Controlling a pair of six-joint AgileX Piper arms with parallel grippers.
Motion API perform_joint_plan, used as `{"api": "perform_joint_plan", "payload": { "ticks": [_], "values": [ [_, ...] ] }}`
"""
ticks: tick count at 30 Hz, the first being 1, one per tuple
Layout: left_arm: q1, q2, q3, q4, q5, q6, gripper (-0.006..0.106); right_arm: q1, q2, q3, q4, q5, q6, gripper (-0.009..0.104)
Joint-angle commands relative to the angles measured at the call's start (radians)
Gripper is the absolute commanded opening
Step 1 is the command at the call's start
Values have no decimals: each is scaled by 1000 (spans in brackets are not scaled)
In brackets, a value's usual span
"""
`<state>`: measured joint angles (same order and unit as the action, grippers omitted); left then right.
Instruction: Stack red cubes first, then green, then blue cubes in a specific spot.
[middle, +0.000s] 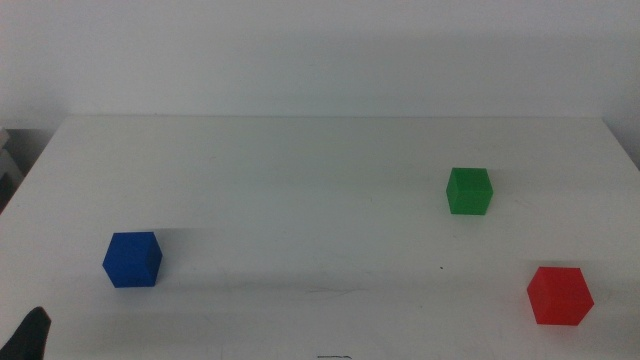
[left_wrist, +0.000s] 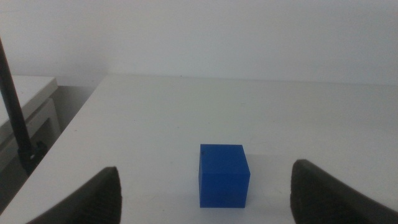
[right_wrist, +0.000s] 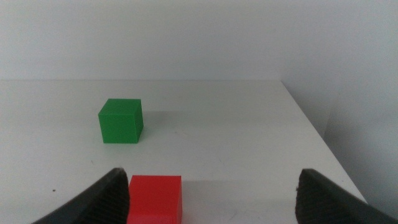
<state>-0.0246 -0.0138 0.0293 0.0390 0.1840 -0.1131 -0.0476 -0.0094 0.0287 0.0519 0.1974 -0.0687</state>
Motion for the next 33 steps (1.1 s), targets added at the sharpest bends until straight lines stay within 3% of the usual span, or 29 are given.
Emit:
{"api": "perform_joint_plan", "payload": {
  "ticks": [1, 2, 7, 9, 13, 21, 33],
  "values": [
    [-2, -20, -3, -7, -82, -12, 92, -6, -22, -18, -12, -78, -12, 94],
    [-2, -20, -3, -7, -82, -12, 92, -6, -22, -18, -15, -80, -12, 94],
    [-2, -20, -3, -7, -82, -12, 92, -6, 31, -60, 92, -109, 83, 94],
    [-2, -20, -3, -7, -82, -12, 92, -6, 107, -119, 92, -72, 69, 94],
    [-2, -20, -3, -7, -82, -12, 92, -6, 318, -310, 92, 108, 9, 94],
    [-2, -20, -3, -7, -82, -12, 92, -6, 740, -761, 113, 616, -65, 94],
    [-2, -20, -3, -7, -82, -12, 92, -6, 976, -860, 149, 606, -57, 94]
  ]
}}
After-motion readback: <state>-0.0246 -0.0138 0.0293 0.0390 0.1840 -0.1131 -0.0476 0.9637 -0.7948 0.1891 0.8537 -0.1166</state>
